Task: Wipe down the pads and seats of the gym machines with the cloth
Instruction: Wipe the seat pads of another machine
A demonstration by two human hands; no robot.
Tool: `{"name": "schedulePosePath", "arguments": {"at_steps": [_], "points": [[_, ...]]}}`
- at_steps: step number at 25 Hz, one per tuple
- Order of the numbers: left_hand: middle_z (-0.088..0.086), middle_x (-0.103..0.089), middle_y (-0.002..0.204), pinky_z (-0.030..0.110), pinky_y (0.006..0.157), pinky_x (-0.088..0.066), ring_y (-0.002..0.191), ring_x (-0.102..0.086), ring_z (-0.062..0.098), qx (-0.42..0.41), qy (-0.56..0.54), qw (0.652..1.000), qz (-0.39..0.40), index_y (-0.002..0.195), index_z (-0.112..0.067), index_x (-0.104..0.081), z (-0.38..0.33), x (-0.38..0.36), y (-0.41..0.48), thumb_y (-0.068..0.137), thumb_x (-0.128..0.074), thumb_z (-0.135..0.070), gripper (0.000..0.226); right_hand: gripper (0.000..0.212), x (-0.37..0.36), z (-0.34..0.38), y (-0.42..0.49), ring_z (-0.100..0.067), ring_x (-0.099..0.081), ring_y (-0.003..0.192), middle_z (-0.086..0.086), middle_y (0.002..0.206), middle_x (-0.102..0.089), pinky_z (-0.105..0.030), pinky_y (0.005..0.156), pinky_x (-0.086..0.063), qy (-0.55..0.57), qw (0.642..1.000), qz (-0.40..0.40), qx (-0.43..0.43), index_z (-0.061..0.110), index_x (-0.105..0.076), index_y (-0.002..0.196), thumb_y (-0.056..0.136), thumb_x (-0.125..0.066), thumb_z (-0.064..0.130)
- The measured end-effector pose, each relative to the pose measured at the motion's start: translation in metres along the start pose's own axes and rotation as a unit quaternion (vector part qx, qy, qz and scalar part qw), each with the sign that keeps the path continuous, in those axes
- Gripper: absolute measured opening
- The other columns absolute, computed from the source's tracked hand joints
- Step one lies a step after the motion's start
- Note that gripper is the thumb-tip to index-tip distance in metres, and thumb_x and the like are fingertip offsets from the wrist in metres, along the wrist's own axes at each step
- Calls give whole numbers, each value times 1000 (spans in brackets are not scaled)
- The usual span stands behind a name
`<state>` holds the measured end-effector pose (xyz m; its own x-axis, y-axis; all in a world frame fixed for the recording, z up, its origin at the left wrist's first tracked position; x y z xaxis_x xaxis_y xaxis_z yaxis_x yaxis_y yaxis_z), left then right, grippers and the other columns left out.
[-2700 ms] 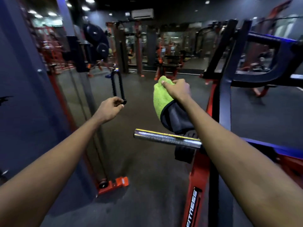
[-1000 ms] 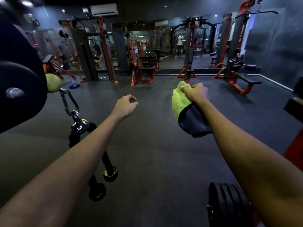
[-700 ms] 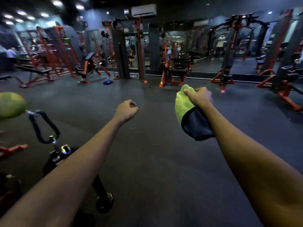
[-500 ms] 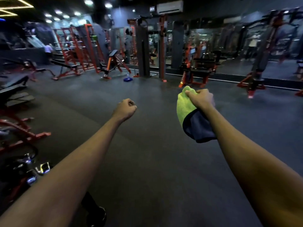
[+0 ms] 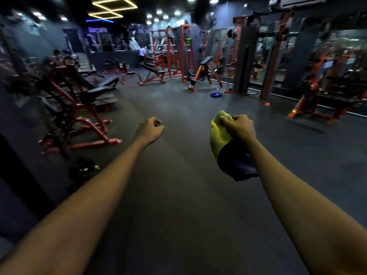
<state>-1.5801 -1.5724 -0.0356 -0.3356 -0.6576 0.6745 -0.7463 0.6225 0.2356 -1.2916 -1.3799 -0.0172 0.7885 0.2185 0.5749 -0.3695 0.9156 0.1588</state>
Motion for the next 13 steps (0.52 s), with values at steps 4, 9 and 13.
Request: {"name": "schedulePosePath", "arguments": {"at_steps": [4, 9, 13], "points": [[4, -73, 102, 40, 90, -54, 97, -66, 27, 40, 27, 999, -19, 93, -27, -66, 35, 18, 54, 82, -66, -30, 11, 62, -78, 33, 72, -25, -71, 95, -6, 103, -74, -46, 90, -59, -5, 995, 85, 51, 19, -75, 117, 84, -62, 70], [3, -73, 104, 40, 89, -54, 99, -67, 25, 92, 44, 992, -70, 101, -21, -68, 79, 40, 115, 85, -66, -26, 18, 53, -158, 81, 153, -30, -69, 99, -11, 102, -72, -39, 85, -55, 13, 987, 126, 98, 13, -75, 117, 92, -64, 58], [0, -69, 111, 28, 84, -47, 105, -63, 19, 136, 75, 980, -121, 110, -17, -69, 113, 57, 166, 89, -68, -23, 22, 52, -235, 116, 220, -29, -64, 92, -9, 97, -68, -31, 74, -43, 19, 974, 175, 144, 14, -75, 115, 92, -62, 59]]}}
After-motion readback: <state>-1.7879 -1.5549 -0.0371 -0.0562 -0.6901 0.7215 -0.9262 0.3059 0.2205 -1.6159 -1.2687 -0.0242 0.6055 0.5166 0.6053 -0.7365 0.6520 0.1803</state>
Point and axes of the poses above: each hand's wrist, its own y-axis towards the middle knuckle, its own x-axis out of the back of the hand, z = x × y, the point moved 6 cm from there along y, towards the middle knuckle
